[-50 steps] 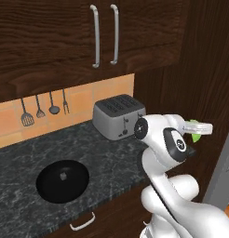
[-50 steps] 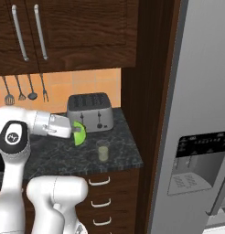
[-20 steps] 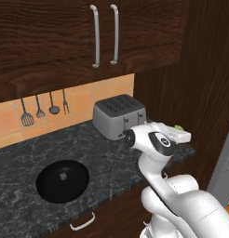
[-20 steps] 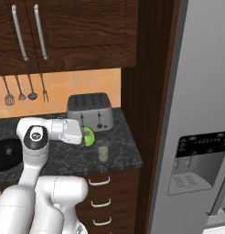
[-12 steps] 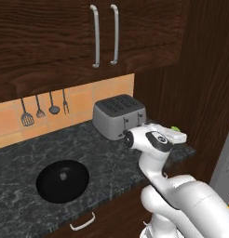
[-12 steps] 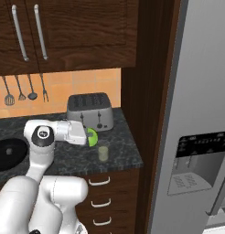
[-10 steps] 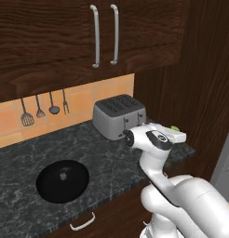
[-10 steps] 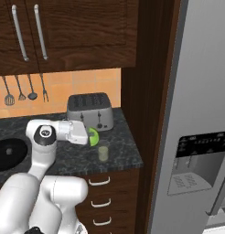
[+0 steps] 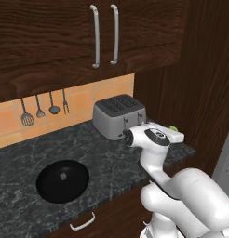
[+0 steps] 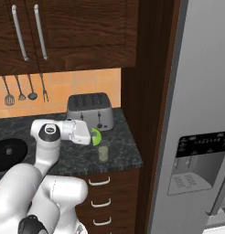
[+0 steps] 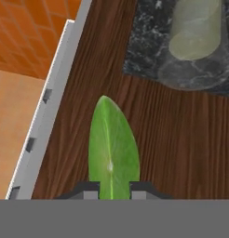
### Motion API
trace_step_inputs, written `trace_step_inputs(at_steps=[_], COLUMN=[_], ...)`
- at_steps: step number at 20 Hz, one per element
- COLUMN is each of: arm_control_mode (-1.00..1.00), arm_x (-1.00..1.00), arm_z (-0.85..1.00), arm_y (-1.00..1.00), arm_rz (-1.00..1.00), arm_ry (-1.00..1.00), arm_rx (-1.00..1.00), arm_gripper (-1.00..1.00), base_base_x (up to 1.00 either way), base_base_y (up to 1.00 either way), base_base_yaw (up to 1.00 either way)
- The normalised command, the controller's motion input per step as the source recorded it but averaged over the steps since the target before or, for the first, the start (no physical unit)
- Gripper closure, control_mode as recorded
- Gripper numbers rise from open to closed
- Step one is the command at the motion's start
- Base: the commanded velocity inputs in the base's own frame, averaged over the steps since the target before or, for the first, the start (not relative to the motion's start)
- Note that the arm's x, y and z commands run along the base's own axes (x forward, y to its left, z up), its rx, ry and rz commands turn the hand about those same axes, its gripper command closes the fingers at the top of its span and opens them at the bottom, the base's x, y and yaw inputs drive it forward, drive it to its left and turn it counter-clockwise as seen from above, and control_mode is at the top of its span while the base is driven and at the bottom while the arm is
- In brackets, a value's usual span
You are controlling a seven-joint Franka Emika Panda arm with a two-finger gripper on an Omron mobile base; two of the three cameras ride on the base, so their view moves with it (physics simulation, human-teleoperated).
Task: Grab a lemon wedge from the fridge and one ice cube from the ice bowl, and put them in the glass of lemonade.
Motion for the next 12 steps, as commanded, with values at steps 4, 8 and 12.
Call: trace_step_inputs(at_steps=[4, 8, 12], arm_control_mode=[-1.00, -1.00, -1.00], arm_x=[0.01, 0.05, 0.04], arm_z=[-0.13, -0.17, -0.12], arm_y=[0.00, 0.00, 0.00], arm_rz=[0.00, 0.00, 0.00], arm_ry=[-0.10, -0.10, -0.10], arm_rx=[0.00, 0.00, 0.00], arm_gripper=[1.00, 1.00, 1.00], base_base_x=[0.00, 0.00, 0.00], base_base_y=[0.00, 0.00, 0.00], base_base_yaw=[0.00, 0.00, 0.00])
